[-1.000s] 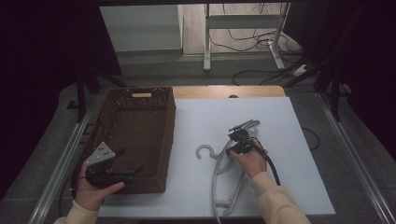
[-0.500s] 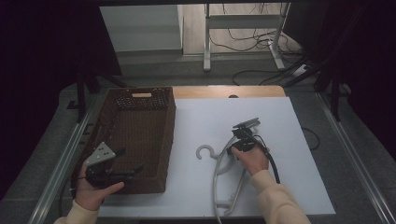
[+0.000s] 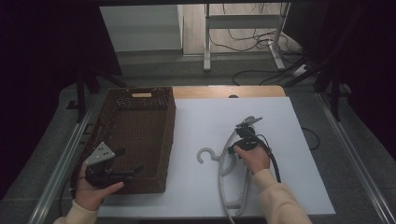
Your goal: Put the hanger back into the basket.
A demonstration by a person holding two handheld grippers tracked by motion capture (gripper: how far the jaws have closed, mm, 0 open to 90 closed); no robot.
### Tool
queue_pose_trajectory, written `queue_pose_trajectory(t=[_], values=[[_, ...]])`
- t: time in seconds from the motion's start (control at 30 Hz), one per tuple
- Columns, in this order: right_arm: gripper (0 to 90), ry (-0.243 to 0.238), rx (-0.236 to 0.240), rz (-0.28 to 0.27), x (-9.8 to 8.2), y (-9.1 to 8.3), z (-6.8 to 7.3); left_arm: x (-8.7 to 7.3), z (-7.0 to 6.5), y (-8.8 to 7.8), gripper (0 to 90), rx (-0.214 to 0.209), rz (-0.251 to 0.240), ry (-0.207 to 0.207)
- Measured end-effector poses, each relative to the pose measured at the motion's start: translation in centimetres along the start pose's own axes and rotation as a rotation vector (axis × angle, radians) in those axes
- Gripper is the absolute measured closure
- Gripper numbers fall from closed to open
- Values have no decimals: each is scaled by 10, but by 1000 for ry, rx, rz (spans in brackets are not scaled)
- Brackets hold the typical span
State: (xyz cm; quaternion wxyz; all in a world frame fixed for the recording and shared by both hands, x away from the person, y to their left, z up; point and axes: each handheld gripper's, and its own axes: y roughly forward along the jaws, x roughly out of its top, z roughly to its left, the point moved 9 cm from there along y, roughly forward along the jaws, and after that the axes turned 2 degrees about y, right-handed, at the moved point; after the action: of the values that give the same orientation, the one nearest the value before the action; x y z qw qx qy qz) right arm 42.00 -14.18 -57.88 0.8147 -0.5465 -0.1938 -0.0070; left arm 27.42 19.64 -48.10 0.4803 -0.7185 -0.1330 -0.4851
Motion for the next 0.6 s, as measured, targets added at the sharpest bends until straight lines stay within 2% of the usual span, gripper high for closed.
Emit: queue_pose_trajectory(t=[0.17, 0.3, 0.4, 0.47, 0.6], values=[[828, 27, 72, -22, 3, -8, 2, 0, 1, -1, 132, 1, -4, -1], [839, 62, 161, -47, 7, -16, 4, 0, 1, -1, 132, 2, -3, -2], [842, 73, 186, -55, 8, -21, 2, 0, 1, -1, 132, 2, -3, -2], [843, 83, 221, -64, 9, -23, 3, 0, 1, -1, 132, 2, -3, -2], [844, 88, 246, -84, 12, -31, 4, 0, 1, -1, 132, 2, -4, -3]])
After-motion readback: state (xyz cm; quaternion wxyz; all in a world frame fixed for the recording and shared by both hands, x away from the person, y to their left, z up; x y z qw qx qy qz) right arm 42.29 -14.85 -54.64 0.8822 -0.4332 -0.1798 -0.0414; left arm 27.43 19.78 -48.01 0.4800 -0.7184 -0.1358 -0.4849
